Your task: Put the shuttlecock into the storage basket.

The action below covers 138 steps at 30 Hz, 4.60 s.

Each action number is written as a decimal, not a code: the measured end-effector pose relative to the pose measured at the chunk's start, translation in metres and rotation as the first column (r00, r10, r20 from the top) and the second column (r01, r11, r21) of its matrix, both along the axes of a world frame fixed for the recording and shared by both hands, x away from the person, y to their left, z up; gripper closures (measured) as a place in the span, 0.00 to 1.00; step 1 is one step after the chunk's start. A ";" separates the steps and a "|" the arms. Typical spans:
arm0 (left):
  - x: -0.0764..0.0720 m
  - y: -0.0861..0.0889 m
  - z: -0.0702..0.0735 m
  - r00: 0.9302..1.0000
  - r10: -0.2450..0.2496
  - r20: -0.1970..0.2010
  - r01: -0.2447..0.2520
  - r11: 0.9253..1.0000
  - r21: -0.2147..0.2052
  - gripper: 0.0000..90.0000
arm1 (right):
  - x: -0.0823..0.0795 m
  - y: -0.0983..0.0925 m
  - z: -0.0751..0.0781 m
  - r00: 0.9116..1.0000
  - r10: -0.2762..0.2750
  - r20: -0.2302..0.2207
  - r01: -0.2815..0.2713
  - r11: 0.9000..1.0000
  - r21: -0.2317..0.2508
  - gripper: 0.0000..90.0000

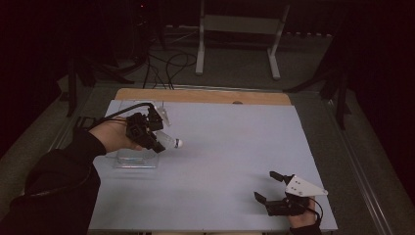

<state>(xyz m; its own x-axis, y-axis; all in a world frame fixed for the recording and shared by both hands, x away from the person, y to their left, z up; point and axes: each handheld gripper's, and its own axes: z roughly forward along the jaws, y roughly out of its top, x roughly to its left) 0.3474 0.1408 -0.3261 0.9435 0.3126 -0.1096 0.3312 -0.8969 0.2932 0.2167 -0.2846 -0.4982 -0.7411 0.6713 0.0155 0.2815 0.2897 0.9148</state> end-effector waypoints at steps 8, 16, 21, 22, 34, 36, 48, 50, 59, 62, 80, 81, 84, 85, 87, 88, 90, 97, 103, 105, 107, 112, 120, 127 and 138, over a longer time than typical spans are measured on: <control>0.000 0.019 0.005 0.999 0.036 0.005 -0.036 0.999 -0.008 1.00 | 0.000 0.000 -0.001 1.000 0.002 -0.004 -0.002 1.000 0.002 0.11; -0.002 0.033 0.011 0.999 0.046 0.016 -0.046 0.999 -0.015 1.00 | 0.000 0.000 0.000 1.000 0.001 -0.003 -0.001 1.000 0.002 0.11; -0.002 0.040 0.010 0.998 0.065 0.009 -0.065 0.998 -0.013 1.00 | 0.000 0.000 0.000 1.000 0.001 -0.003 -0.001 1.000 0.004 0.11; -0.002 0.044 0.010 0.998 0.064 0.011 -0.064 0.998 -0.013 1.00 | 0.000 0.000 0.000 1.000 0.000 -0.002 0.000 1.000 0.003 0.11; 0.005 0.068 0.001 0.993 0.116 -0.004 -0.116 0.993 -0.022 1.00 | 0.001 0.001 -0.001 1.000 -0.003 -0.007 0.003 1.000 -0.002 0.11; 0.005 0.069 -0.002 0.994 0.113 -0.001 -0.113 0.994 -0.015 1.00 | 0.001 0.001 0.000 1.000 -0.002 -0.004 0.002 1.000 -0.003 0.11; 0.016 0.080 -0.019 0.994 0.111 -0.014 -0.111 0.994 -0.005 1.00 | 0.001 0.000 -0.001 1.000 0.002 -0.008 -0.002 1.000 0.000 0.11; 0.017 0.081 -0.022 0.994 0.113 -0.013 -0.113 0.994 -0.004 1.00 | 0.001 0.000 -0.001 1.000 0.001 -0.007 -0.001 1.000 -0.001 0.11; 0.023 0.084 -0.039 0.995 0.099 -0.023 -0.099 0.995 0.003 1.00 | 0.001 0.001 -0.001 1.000 0.001 -0.013 -0.001 1.000 -0.005 0.11; 0.026 0.085 -0.044 0.994 0.104 -0.022 -0.104 0.995 0.002 1.00 | 0.001 0.001 -0.001 1.000 0.003 -0.012 -0.003 1.000 -0.008 0.11; 0.035 0.088 -0.075 0.993 0.110 -0.051 -0.107 0.993 0.045 1.00 | 0.001 0.001 0.000 1.000 0.004 -0.008 -0.004 1.000 -0.008 0.11; 0.035 0.088 -0.077 0.993 0.109 -0.055 -0.106 0.993 0.053 1.00 | 0.001 0.001 0.000 1.000 0.005 -0.010 -0.005 1.000 -0.010 0.11; 0.036 0.087 -0.080 0.991 0.118 -0.056 -0.114 0.991 0.063 1.00 | 0.001 0.002 -0.001 1.000 0.006 -0.013 -0.006 1.000 -0.011 0.11; 0.037 0.087 -0.081 0.990 0.125 -0.058 -0.122 0.990 0.067 1.00 | 0.001 0.002 0.000 1.000 0.006 -0.013 -0.006 1.000 -0.011 0.11; 0.038 0.086 -0.084 0.990 0.125 -0.061 -0.120 0.990 0.076 1.00 | 0.001 0.001 0.000 1.000 0.007 -0.011 -0.007 1.000 -0.010 0.11; 0.038 0.086 -0.085 0.990 0.127 -0.064 -0.122 0.990 0.071 1.00 | 0.001 0.001 0.000 1.000 0.007 -0.010 -0.007 1.000 -0.011 0.11; 0.038 0.085 -0.087 0.990 0.120 -0.067 -0.116 0.991 0.060 1.00 | 0.001 0.001 0.000 1.000 0.006 -0.010 -0.006 1.000 -0.009 0.11; 0.039 0.083 -0.093 0.988 0.132 -0.077 -0.127 0.990 0.066 1.00 | 0.001 0.001 -0.001 1.000 0.009 -0.015 -0.010 1.000 -0.012 0.11; 0.041 0.083 -0.097 0.987 0.136 -0.083 -0.132 0.990 0.052 0.99 | 0.001 0.001 -0.001 1.000 0.008 -0.015 -0.008 1.000 -0.014 0.11; 0.042 0.084 -0.098 0.986 0.143 -0.085 -0.140 0.989 0.044 0.98 | 0.001 0.001 -0.001 1.000 0.008 -0.015 -0.008 1.000 -0.014 0.11; 0.043 0.083 -0.100 0.985 0.152 -0.083 -0.148 0.988 0.051 0.98 | 0.001 0.001 -0.001 1.000 0.007 -0.017 -0.007 1.000 -0.012 0.11; 0.045 0.081 -0.105 0.982 0.168 -0.084 -0.165 0.985 0.040 0.95 | 0.001 0.001 -0.001 1.000 0.006 -0.016 -0.006 1.000 -0.017 0.11; 0.051 0.079 -0.104 0.947 0.317 -0.049 -0.313 0.947 0.077 0.54 | 0.001 0.001 0.000 1.000 0.003 -0.017 -0.003 1.000 -0.018 0.11; 0.053 0.082 -0.097 0.920 0.392 -0.006 -0.390 0.917 0.082 0.33 | 0.001 0.001 0.000 1.000 0.005 -0.017 -0.006 1.000 -0.020 0.11; 0.051 0.078 -0.086 0.910 0.414 -0.015 -0.413 0.910 0.025 0.00 | 0.001 0.001 -0.001 1.000 0.002 -0.020 -0.002 1.000 -0.023 0.11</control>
<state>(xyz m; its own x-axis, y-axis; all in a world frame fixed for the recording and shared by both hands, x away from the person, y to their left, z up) 0.3980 0.2187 -0.4120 0.7271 0.6768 -0.1154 0.6791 -0.6843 0.2654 0.2178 -0.2831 -0.4988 -0.7423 0.6699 0.0148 0.2987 0.3110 0.9022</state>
